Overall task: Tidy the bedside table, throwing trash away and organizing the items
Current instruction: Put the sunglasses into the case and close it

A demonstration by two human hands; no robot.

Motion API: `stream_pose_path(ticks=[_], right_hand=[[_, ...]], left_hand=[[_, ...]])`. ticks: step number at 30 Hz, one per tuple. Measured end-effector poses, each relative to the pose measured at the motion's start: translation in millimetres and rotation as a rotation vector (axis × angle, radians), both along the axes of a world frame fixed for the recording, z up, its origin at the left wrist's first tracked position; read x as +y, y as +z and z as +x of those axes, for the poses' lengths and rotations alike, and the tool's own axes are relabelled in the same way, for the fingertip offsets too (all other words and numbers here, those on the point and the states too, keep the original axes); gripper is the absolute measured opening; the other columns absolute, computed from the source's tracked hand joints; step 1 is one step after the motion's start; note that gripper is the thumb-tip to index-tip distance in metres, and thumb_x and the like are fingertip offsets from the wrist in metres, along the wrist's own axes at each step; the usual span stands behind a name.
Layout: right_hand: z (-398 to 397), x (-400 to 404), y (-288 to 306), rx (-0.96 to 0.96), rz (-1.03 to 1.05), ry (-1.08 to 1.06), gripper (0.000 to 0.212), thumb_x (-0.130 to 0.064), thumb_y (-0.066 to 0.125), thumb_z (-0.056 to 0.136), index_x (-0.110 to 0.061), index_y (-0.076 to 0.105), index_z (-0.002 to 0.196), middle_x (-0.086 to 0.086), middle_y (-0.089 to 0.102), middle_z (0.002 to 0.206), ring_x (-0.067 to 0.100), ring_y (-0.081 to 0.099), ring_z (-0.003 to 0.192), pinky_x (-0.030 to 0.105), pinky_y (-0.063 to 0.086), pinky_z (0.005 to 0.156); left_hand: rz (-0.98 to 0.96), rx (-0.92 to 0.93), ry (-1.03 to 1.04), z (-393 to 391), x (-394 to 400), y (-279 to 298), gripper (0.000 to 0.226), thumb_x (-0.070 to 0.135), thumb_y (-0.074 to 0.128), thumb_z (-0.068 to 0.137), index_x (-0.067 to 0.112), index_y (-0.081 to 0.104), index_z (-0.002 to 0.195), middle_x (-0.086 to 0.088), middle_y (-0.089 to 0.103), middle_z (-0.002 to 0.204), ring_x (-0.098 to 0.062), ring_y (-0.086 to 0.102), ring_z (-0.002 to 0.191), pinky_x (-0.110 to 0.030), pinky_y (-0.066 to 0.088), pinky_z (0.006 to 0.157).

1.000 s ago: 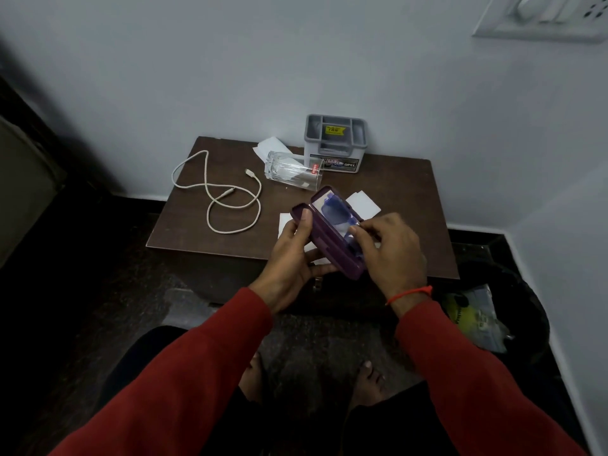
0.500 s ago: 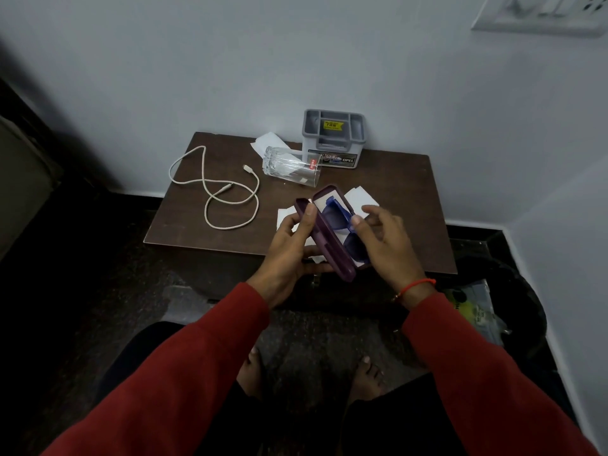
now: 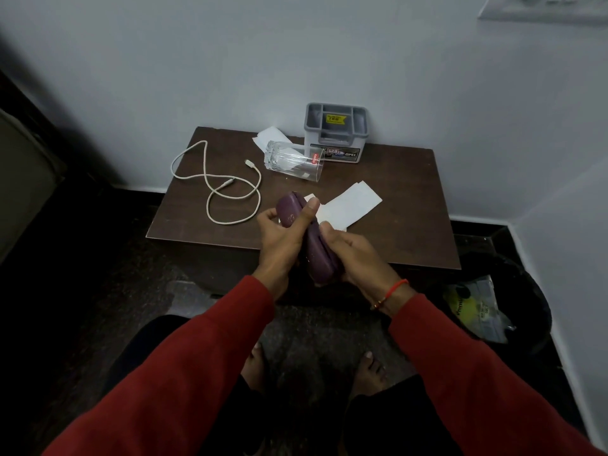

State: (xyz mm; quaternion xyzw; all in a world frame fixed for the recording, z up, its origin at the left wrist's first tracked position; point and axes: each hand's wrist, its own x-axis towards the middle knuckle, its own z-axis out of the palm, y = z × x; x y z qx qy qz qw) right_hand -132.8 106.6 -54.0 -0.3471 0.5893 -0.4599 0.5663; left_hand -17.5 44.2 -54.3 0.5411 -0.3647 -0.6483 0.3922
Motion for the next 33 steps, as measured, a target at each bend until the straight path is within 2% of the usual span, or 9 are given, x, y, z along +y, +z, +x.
stream_pose_path(ticks=[2, 5, 12, 16, 18, 20, 24, 29, 33], right_hand=[[2.8, 1.2, -2.1, 0.082, -0.073, 0.089, 0.038, -0.046, 0.066, 0.088, -0.012, 0.074, 0.104, 0.011, 0.075, 0.103, 0.023, 0.069, 0.090, 0.056, 0.054, 0.091], [4.7, 1.6, -9.0, 0.206, -0.143, 0.142, 0.041, -0.041, 0.074, 0.083, -0.014, 0.071, 0.113, 0.005, 0.075, 0.110, 0.028, 0.069, 0.107, 0.055, 0.050, 0.100], [7.4, 0.4, -15.6, 0.154, -0.154, 0.051, 0.032, -0.020, 0.073, 0.083, -0.013, 0.072, 0.114, 0.007, 0.076, 0.109, 0.026, 0.071, 0.105, 0.054, 0.052, 0.099], [6.6, -3.2, -14.6, 0.111, -0.171, -0.005, 0.027, -0.012, 0.072, 0.087, -0.019, 0.072, 0.113, 0.004, 0.075, 0.112, 0.022, 0.070, 0.107, 0.042, 0.055, 0.097], [0.5, -7.1, -10.2, 0.051, -0.165, -0.109, 0.025, -0.011, 0.072, 0.087, -0.019, 0.069, 0.111, 0.010, 0.073, 0.110, 0.021, 0.071, 0.090, 0.037, 0.059, 0.081], [-9.8, -10.8, -2.4, -0.087, -0.131, -0.278, 0.025, -0.010, 0.071, 0.088, -0.011, 0.065, 0.111, 0.017, 0.071, 0.103, 0.024, 0.069, 0.071, 0.033, 0.060, 0.061], [-33.9, -16.9, 6.6, -0.215, -0.154, -0.510, 0.018, -0.006, 0.067, 0.090, -0.008, 0.061, 0.107, 0.010, 0.068, 0.103, 0.022, 0.067, 0.085, 0.031, 0.061, 0.061], [-59.1, -30.4, 5.2, -0.232, -0.177, -0.710, 0.040, -0.011, 0.071, 0.089, -0.006, 0.052, 0.124, 0.014, 0.067, 0.108, 0.023, 0.069, 0.081, 0.031, 0.062, 0.060], [-96.5, -60.4, 5.4, -0.084, -0.229, -0.843, 0.031, -0.009, 0.070, 0.090, -0.008, 0.049, 0.113, 0.010, 0.061, 0.106, 0.018, 0.067, 0.081, 0.032, 0.062, 0.057]], left_hand=[[-0.037, 0.005, 0.030, 2.0, -1.8, -2.6, 0.074, 0.054, 0.089, 0.067, 0.027, 0.044, 0.118, -0.004, 0.067, 0.112, -0.015, 0.070, 0.091, -0.036, 0.060, 0.085], [-0.099, 0.012, 0.055, 2.1, -2.4, -2.9, 0.061, 0.039, 0.089, 0.075, 0.017, 0.053, 0.119, -0.001, 0.064, 0.098, -0.009, 0.065, 0.077, -0.028, 0.058, 0.073], [-0.201, -0.042, 0.102, -0.3, -1.9, -3.5, 0.048, 0.034, 0.093, 0.070, 0.025, 0.054, 0.097, 0.007, 0.057, 0.079, 0.000, 0.056, 0.058, -0.023, 0.052, 0.061], [-0.198, -0.127, 0.073, 2.1, -3.6, -2.9, 0.058, 0.069, 0.076, 0.068, 0.031, 0.054, 0.106, 0.006, 0.068, 0.100, -0.009, 0.068, 0.088, -0.036, 0.059, 0.087], [-0.136, -0.083, 0.045, 3.0, -5.4, -1.1, 0.053, 0.077, 0.060, 0.076, 0.035, 0.052, 0.107, 0.001, 0.069, 0.112, -0.019, 0.070, 0.104, -0.049, 0.056, 0.097], [-0.087, -0.016, 0.032, 2.6, -7.7, 0.3, 0.042, 0.073, 0.051, 0.088, 0.035, 0.049, 0.107, -0.002, 0.068, 0.113, -0.027, 0.071, 0.104, -0.049, 0.060, 0.087], [-0.058, 0.102, -0.095, -0.3, -9.1, 6.1, 0.034, 0.045, 0.051, 0.104, 0.015, 0.046, 0.120, -0.005, 0.067, 0.106, -0.019, 0.072, 0.073, -0.031, 0.054, 0.050], [-0.105, 0.060, -0.193, -0.3, -8.8, 3.3, 0.036, 0.047, 0.049, 0.104, 0.025, 0.050, 0.132, 0.000, 0.077, 0.108, -0.021, 0.074, 0.076, -0.028, 0.050, 0.051], [-0.106, 0.018, -0.177, 0.4, -11.5, -0.6, 0.032, 0.049, 0.045, 0.105, 0.029, 0.051, 0.129, 0.000, 0.078, 0.106, -0.019, 0.070, 0.071, -0.027, 0.044, 0.051]])
